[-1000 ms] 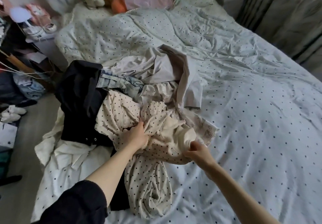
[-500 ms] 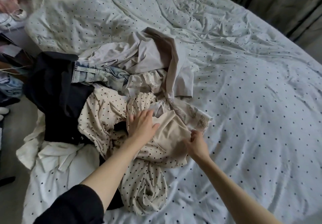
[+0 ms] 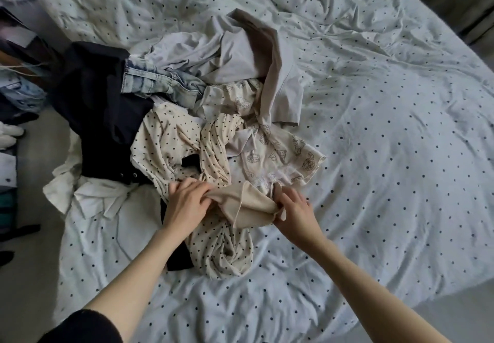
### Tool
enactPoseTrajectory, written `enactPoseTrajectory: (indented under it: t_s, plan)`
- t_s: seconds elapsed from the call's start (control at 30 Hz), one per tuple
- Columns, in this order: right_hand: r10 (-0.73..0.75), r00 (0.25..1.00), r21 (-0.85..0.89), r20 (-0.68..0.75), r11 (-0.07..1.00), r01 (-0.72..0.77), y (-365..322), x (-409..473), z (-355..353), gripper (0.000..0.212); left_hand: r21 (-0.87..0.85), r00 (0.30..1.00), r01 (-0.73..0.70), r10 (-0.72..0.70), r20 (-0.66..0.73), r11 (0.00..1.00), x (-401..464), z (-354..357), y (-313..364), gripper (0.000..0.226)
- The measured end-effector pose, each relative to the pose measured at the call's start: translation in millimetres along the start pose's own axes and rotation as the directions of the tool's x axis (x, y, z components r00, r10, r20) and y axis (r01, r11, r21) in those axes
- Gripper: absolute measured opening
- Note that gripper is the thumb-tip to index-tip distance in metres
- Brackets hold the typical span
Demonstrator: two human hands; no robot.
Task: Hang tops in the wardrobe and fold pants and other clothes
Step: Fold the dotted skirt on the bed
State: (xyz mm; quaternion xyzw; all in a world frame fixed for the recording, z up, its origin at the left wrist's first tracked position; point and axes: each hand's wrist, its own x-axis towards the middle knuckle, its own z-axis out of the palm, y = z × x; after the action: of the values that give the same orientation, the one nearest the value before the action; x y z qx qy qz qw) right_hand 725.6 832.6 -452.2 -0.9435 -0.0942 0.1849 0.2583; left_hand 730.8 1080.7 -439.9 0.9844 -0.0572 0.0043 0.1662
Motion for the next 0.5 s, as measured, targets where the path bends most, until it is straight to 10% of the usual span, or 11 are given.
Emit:
enactPoseTrajectory:
  t_s: [0.3, 0.5]
  plan:
    - [-0.293, 0.956, -0.197, 0.033, 0.935, 0.293, -11.5, 6.7, -21.8, 0.014, 0.008, 0.996, 0.084, -0.083, -0.044, 0.996, -11.6, -27.5, -4.5, 0.041]
    - [-0.317, 0.946, -0.186, 0.072, 0.927, 0.325, -17.6, 12.1, -18.0, 0.015, 0.036, 0.821, -0.384, 0.323, 0.472, 0.923, -11.4, -4.9, 33.8, 0.105]
